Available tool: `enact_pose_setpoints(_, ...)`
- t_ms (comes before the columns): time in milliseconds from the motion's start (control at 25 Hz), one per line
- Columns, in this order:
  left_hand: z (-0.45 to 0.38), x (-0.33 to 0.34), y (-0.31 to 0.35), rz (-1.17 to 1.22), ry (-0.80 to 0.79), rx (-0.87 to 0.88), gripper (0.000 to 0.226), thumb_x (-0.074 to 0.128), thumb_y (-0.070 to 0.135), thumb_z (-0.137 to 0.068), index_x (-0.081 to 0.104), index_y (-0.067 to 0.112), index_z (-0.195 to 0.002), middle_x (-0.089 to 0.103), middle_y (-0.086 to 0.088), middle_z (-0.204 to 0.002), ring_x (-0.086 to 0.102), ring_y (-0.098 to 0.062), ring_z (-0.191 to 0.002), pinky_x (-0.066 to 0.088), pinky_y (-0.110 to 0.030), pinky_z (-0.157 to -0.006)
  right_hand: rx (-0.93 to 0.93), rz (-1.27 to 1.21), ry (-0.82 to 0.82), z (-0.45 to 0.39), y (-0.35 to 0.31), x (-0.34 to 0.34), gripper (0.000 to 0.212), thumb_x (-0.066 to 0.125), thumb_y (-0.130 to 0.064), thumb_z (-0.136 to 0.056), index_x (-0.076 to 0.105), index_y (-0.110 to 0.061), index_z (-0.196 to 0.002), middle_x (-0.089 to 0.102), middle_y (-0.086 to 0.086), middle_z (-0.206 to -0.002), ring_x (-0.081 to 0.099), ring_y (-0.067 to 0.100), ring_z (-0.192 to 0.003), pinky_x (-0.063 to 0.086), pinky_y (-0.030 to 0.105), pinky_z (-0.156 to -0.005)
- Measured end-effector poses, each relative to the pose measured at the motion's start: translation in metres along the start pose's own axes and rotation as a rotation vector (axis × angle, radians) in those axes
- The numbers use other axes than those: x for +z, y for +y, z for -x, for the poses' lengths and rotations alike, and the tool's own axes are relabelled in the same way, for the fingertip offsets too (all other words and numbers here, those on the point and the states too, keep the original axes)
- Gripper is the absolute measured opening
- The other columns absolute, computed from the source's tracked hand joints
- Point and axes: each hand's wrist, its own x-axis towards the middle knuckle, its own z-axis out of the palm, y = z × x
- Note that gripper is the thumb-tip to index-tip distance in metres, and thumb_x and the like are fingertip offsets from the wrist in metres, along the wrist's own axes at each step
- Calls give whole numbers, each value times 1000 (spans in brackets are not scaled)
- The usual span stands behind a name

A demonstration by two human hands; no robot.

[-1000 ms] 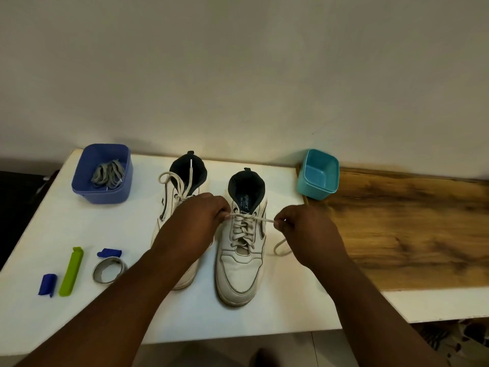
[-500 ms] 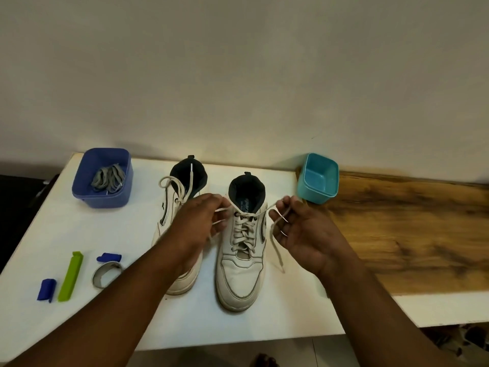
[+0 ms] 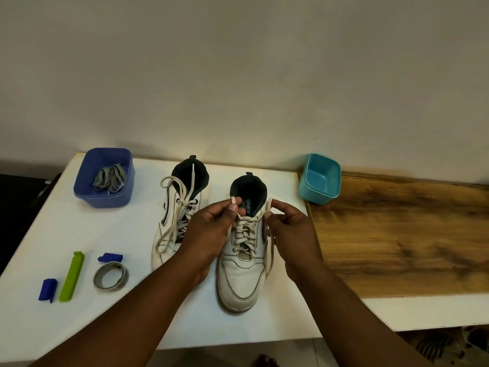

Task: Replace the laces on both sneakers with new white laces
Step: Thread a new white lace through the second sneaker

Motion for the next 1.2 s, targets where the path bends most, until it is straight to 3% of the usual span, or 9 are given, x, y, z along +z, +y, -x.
enact_pose_setpoints(120,0,1,0,-32,-2,-3,25,55,23,-104,71,27,-122,78,9,-102,68,-3,-94,52,-23,-89,30,14,-43,-2,-2,-2,28,61,-17,-103,63,-38,-121,75,3,-87,68,6,-69,53,19,-61)
enact_pose_setpoints(280,-1,1,-2,34,-30,3,26,60,12,-100,71,19,-123,78,5,-104,71,-4,-102,53,-17,-87,-10,10,-36,-4,-2,-1,28,54,-11,-105,75,-27,-113,77,-6,-90,69,5,-76,54,17,-66)
enact_pose_setpoints(400,-2,2,-3,68,10,-3,23,69,13,-94,71,18,-116,78,0,-103,73,-11,-102,56,-26,-91,-59,22,91,-4,3,0,13,71,-15,-96,73,-25,-105,78,1,-89,74,14,-82,54,26,-69)
enact_pose_setpoints(480,-2,3,-5,61,51,-24,23,75,19,-90,67,20,-112,79,-2,-99,75,-16,-98,57,-38,-94,-52,14,160,-5,5,1,15,80,-18,-88,68,-22,-97,77,5,-85,75,20,-82,55,33,-71)
enact_pose_setpoints(560,-3,3,-6,43,64,-27,24,75,23,-90,66,21,-111,79,-2,-97,75,-17,-96,57,-40,-95,-66,37,178,-5,8,3,13,84,-19,-85,72,-19,-89,76,4,-80,74,20,-78,59,34,-72)
enact_pose_setpoints(800,-2,4,-8,-34,14,47,19,71,20,-94,73,24,-112,78,2,-101,73,-8,-98,57,-28,-92,-12,172,126,-3,11,2,15,83,-30,-87,80,-21,-75,76,-4,-72,73,13,-72,61,35,-72)
enact_pose_setpoints(1000,-3,1,-7,-297,-54,198,24,69,17,-95,74,23,-118,77,8,-101,71,-1,-95,55,-19,-86,-187,374,108,-3,13,4,14,73,-29,-93,75,-25,-80,71,-8,-74,67,8,-71,54,29,-67)
enact_pose_setpoints(1200,-1,1,-7,-482,-50,285,26,69,19,-95,73,23,-120,73,13,-98,67,4,-91,51,-10,-81,-226,543,140,3,17,2,15,73,-40,-92,80,-28,-85,71,-14,-71,66,3,-69,46,22,-60)
